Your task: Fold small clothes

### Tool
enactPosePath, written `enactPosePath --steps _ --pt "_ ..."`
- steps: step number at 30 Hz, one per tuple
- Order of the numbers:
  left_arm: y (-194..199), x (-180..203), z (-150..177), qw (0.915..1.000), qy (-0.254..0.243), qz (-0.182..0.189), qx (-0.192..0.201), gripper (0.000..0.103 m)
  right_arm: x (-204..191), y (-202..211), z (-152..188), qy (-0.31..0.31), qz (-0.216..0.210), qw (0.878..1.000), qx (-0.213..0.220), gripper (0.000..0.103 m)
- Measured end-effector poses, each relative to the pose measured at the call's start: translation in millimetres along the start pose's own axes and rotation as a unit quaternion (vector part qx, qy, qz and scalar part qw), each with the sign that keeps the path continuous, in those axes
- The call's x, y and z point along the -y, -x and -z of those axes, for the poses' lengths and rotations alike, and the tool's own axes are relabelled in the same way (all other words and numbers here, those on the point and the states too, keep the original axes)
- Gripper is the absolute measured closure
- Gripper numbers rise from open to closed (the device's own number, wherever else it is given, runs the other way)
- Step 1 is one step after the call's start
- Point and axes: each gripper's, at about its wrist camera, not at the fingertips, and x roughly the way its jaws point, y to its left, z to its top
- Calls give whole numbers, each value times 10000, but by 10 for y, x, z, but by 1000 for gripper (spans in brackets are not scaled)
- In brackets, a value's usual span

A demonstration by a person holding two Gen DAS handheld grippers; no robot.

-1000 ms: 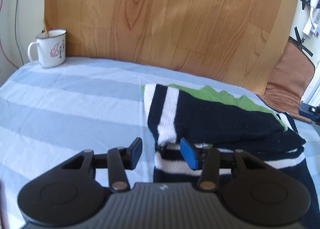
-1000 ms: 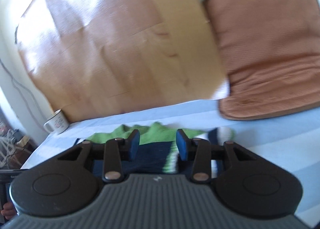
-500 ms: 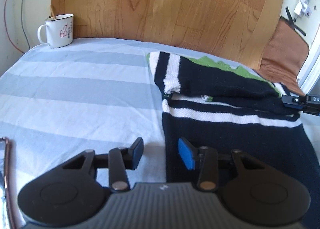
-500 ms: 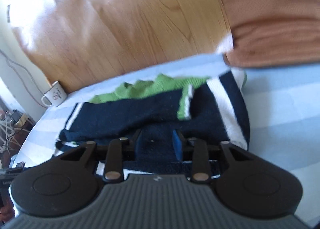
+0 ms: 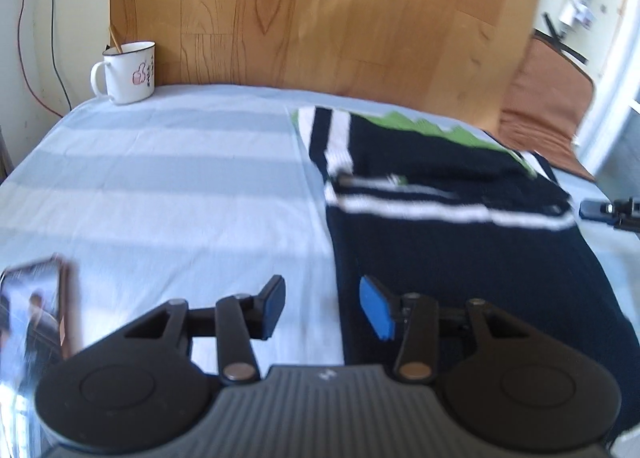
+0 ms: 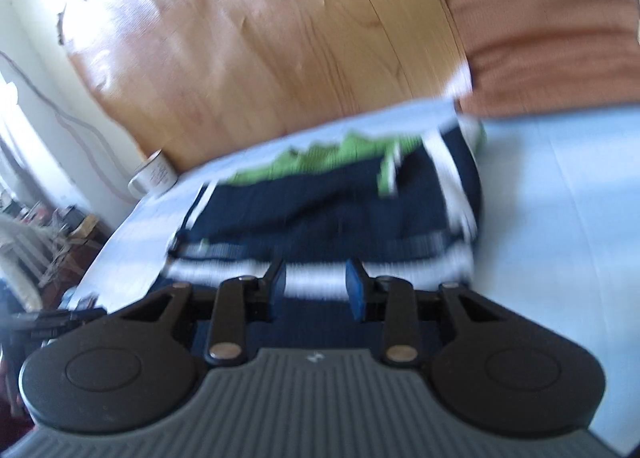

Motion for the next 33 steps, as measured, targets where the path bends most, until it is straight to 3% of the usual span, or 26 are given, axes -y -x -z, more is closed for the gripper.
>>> enactPosePath --steps 10,19,24,26,27,28,29,33 --pt "694 -28 793 9963 547 576 -312 60 329 1036 1271 -1064 37 9943 -43 66" --pt "779 -15 1176 9880 982 924 -753 55 223 1215 1661 -1189 -191 9927 -57 65" --pt "753 91 1280 9849 1030 1097 -861 51 237 1259 1785 -1314 -233 9910 -77 58" --pt "718 108 1292 9845 1038 1081 -912 57 239 1246 1812 -1315 -287 9908 -126 58" --pt "700 115 1297 9843 1055 1058 -939 70 225 1215 1822 -1299 -334 9908 -202 60" --pt "679 115 1299 9837 1079 1036 -994 91 195 1173 1830 -1229 -366 9912 -326 64" --pt "664 105 1298 9823 1124 1062 -1057 93 152 1150 1834 -1098 -398 9922 -430 88" --pt "843 16 1215 9773 1365 1408 -806 94 22 1215 1625 -864 -890 9922 -138 92"
